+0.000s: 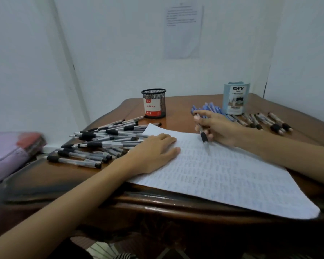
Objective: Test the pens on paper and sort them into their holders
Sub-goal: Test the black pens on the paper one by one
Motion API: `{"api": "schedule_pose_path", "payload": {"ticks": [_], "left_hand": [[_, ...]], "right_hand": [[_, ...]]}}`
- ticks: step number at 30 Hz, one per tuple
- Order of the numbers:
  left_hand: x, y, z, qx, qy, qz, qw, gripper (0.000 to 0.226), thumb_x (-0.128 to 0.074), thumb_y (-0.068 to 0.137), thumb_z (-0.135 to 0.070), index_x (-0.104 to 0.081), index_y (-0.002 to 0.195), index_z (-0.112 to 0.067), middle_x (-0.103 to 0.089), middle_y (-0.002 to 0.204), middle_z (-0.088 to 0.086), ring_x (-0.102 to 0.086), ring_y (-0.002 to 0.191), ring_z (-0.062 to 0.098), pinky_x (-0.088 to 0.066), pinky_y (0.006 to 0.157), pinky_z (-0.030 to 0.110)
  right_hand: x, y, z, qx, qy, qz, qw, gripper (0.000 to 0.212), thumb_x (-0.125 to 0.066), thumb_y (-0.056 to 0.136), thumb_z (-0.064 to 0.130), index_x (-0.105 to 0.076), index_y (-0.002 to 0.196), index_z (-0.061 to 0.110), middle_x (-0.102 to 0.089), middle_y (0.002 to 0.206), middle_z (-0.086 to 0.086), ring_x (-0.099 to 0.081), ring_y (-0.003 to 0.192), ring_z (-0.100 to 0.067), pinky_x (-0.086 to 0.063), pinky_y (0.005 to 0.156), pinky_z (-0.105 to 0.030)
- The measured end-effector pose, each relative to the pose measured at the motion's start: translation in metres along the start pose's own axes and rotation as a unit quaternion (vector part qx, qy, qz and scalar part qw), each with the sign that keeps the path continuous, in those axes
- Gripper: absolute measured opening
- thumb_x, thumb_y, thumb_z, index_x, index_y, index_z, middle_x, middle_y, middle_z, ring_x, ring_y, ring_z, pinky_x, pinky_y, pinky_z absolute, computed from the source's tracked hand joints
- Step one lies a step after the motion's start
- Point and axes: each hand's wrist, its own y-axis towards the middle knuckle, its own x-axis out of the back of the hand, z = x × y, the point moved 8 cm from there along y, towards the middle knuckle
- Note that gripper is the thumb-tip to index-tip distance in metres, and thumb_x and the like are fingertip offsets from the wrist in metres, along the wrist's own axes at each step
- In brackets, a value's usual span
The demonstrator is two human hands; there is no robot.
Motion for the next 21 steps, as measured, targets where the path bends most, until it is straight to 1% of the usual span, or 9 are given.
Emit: {"api": "schedule_pose_path", "payload": {"ticks": [2,4,5,8,9,11,12,15,21], "left_hand": [[0.0,-0.002,-0.002,-0.006,-0.004,0.005,1.0,0.053,-0.028,0.099,-0.045,-0.028,0.146,-0.02,-0.028,0.151,-0.003,-0.03,0.134,0.011,-0.024,0.104,0.023],[-0.001,-0.003,-0.003,-0.007,-0.008,0.012,1.0,0.054,-0.026,0.099,-0.046,-0.026,0.147,-0.021,-0.025,0.152,-0.005,-0.028,0.135,0.009,-0.023,0.104,0.022],[-0.001,-0.003,-0.003,-0.007,-0.01,0.014,1.0,0.054,-0.025,0.099,-0.047,-0.026,0.147,-0.022,-0.024,0.152,-0.005,-0.027,0.135,0.009,-0.023,0.104,0.022],[-0.002,-0.003,-0.002,-0.004,-0.008,0.016,1.0,0.056,-0.024,0.098,-0.049,-0.024,0.148,-0.022,-0.021,0.154,-0.004,-0.025,0.138,0.01,-0.022,0.108,0.025],[-0.002,-0.003,-0.002,-0.002,-0.006,0.018,1.0,0.057,-0.024,0.098,-0.049,-0.024,0.148,-0.021,-0.02,0.155,-0.004,-0.025,0.138,0.011,-0.022,0.108,0.026],[-0.003,-0.003,-0.002,-0.001,-0.001,0.019,1.0,0.057,-0.024,0.098,-0.049,-0.023,0.148,-0.021,-0.02,0.155,-0.004,-0.025,0.138,0.011,-0.023,0.108,0.027],[-0.003,-0.003,-0.002,-0.001,0.001,0.019,1.0,0.057,-0.024,0.098,-0.049,-0.023,0.148,-0.021,-0.02,0.155,-0.004,-0.025,0.138,0.011,-0.024,0.108,0.027],[-0.003,-0.002,-0.001,-0.002,0.008,0.018,1.0,0.057,-0.024,0.098,-0.049,-0.023,0.148,-0.02,-0.02,0.154,-0.004,-0.025,0.138,0.012,-0.025,0.108,0.028],[-0.001,0.001,0.0,-0.001,0.017,0.005,1.0,0.056,-0.026,0.098,-0.049,-0.026,0.146,-0.02,-0.025,0.152,-0.003,-0.03,0.135,0.012,-0.029,0.105,0.03]], "right_hand": [[0.001,0.0,0.005,0.012,0.05,0.0,0.999,0.036,-0.056,0.092,0.019,-0.045,0.127,0.018,-0.051,0.065,-0.001,-0.037,0.035,0.0,-0.031,0.031,-0.011],[0.001,-0.002,0.011,0.024,0.07,-0.001,0.997,0.027,-0.059,0.089,0.018,-0.048,0.114,0.015,-0.047,0.064,0.002,-0.038,0.035,0.0,-0.03,0.031,-0.009],[0.003,-0.002,0.012,0.028,0.073,-0.008,0.997,0.024,-0.059,0.089,0.018,-0.049,0.111,0.014,-0.045,0.064,0.003,-0.039,0.035,0.0,-0.03,0.031,-0.009],[0.001,-0.005,0.014,0.041,0.062,-0.01,0.997,0.032,-0.057,0.09,0.021,-0.042,0.118,0.022,-0.044,0.064,-0.001,-0.034,0.033,-0.001,-0.03,0.031,-0.011],[0.001,-0.004,0.015,0.044,0.052,-0.012,0.998,0.04,-0.056,0.091,0.023,-0.036,0.125,0.026,-0.045,0.065,-0.003,-0.033,0.033,-0.001,-0.029,0.031,-0.012],[0.002,-0.005,0.015,0.047,0.025,-0.021,0.998,0.054,-0.054,0.092,0.025,-0.027,0.138,0.025,-0.046,0.065,-0.005,-0.032,0.033,-0.001,-0.028,0.03,-0.013],[0.003,-0.005,0.015,0.049,0.012,-0.021,0.998,0.054,-0.053,0.092,0.025,-0.028,0.14,0.024,-0.046,0.065,-0.005,-0.031,0.033,-0.002,-0.027,0.03,-0.013],[0.003,-0.003,0.014,0.052,-0.009,-0.008,0.999,0.043,-0.05,0.093,0.025,-0.036,0.134,0.024,-0.045,0.062,-0.004,-0.028,0.034,-0.002,-0.024,0.028,-0.013],[0.005,0.001,0.009,0.024,0.014,-0.011,1.0,0.033,-0.047,0.097,0.015,-0.04,0.129,0.012,-0.044,0.048,0.0,-0.029,0.032,-0.005,-0.019,0.027,-0.015]]}}
